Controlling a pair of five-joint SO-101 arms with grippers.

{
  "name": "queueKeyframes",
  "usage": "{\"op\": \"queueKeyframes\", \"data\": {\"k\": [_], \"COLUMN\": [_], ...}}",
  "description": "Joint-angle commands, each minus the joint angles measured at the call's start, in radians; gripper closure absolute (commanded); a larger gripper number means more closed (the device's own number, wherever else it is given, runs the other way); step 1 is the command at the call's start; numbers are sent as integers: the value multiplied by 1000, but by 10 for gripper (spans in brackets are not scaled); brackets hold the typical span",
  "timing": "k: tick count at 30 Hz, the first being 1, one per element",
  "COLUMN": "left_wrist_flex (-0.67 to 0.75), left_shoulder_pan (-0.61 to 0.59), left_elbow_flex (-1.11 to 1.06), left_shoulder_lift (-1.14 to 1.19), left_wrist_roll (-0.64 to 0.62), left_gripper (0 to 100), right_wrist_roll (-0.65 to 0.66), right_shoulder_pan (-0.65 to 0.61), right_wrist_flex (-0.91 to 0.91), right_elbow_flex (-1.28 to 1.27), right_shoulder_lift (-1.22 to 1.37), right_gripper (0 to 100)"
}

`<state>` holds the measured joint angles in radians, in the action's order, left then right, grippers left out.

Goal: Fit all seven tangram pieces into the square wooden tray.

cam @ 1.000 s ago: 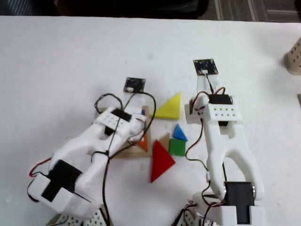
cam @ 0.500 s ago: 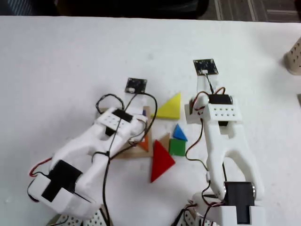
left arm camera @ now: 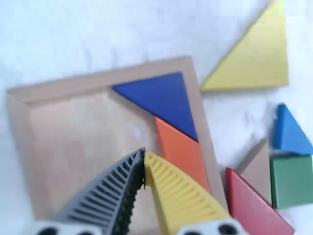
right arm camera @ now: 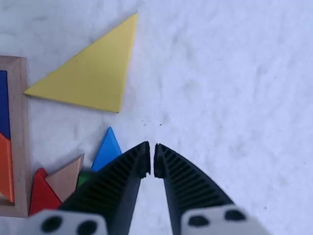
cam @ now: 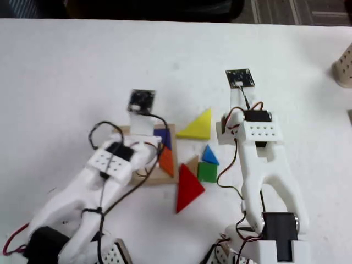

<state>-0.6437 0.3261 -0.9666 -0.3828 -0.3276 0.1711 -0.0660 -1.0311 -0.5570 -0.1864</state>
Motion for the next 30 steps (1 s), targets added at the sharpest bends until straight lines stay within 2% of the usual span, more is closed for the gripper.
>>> {"op": "queueKeyframes", "data": {"k": [1, 5, 9, 13, 20, 30], "left_wrist_flex": [37, 112, 192, 192, 147, 150], "left_shoulder_pan": [-120, -305, -407, -427, -430, -470], "left_elbow_flex": [9, 18, 9, 9, -5, 6], "left_shoulder_lift": [-59, -56, -54, -54, -53, -51], "left_wrist_roll": [14, 15, 15, 17, 15, 17], "left_gripper": [977, 977, 977, 964, 788, 827], "right_wrist_roll": [6, 5, 3, 3, 3, 2], "right_shoulder_pan": [5, 4, -4, -61, -200, -209], "right_wrist_flex": [8, 8, 7, -27, -91, -30], "right_elbow_flex": [6, 6, 5, 5, 5, -78], "right_shoulder_lift": [-12, -7, -5, -5, -5, -4], "right_gripper": [978, 978, 978, 975, 974, 974]}}
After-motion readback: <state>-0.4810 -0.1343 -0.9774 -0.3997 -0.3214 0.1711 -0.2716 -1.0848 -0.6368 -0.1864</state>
